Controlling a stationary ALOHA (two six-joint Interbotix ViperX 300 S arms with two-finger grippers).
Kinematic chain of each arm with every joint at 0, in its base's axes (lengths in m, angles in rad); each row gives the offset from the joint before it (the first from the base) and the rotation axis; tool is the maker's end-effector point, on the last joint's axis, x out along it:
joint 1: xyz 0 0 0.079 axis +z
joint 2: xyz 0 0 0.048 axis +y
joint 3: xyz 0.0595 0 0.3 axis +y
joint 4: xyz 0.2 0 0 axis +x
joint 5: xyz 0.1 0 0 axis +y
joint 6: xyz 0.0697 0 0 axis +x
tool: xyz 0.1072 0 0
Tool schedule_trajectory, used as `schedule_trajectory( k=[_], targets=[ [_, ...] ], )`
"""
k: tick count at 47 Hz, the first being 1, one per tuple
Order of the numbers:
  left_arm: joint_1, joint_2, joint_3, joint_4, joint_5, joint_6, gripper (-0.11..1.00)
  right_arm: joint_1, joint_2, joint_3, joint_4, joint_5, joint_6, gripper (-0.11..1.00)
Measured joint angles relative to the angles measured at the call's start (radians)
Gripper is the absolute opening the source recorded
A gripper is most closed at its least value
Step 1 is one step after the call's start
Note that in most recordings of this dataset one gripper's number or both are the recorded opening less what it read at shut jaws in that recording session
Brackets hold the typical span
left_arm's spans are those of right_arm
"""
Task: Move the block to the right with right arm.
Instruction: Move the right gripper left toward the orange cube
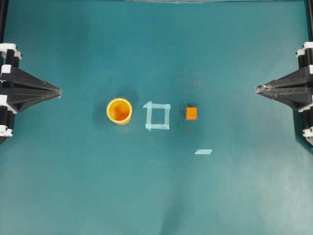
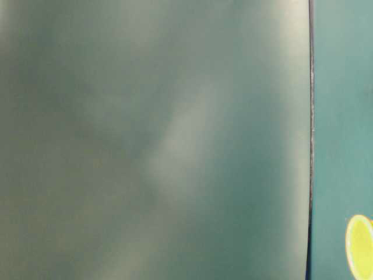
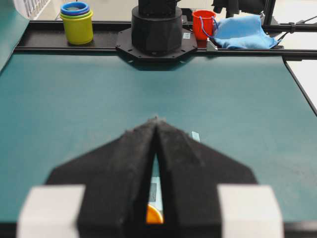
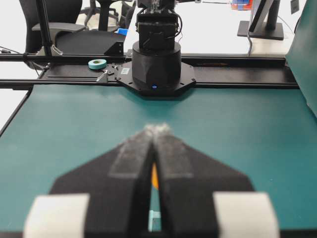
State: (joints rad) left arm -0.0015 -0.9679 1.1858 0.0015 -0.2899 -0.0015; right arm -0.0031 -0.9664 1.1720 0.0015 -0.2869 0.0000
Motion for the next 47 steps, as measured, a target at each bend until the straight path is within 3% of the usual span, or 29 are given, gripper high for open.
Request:
schedule_trajectory(
  k=[19, 22, 30, 34, 47],
  targets=[
    [-0.002, 0.012, -0.018, 0.011, 0.005, 0.006, 0.0, 0.002, 0.069, -0.034, 0.0, 0.104, 0.0, 0.01],
    [-0.002, 0.012, -0.018, 0.011, 0.006, 0.006, 0.0, 0.0, 0.087, -0.035, 0.0, 0.106, 0.002, 0.08],
    [0.0, 0.017, -0.018, 0.011, 0.008, 0.006, 0.0, -0.003, 0.149, -0.051, 0.0, 0.109, 0.005, 0.41],
    [-0.002, 0.017, -0.018, 0.011, 0.008, 0.006, 0.0, -0.011, 0.179, -0.063, 0.0, 0.11, 0.005, 0.5],
    [-0.002, 0.018, -0.018, 0.011, 0.009, 0.006, 0.0, -0.037, 0.29, -0.1, 0.002, 0.112, 0.005, 0.55]
  ],
)
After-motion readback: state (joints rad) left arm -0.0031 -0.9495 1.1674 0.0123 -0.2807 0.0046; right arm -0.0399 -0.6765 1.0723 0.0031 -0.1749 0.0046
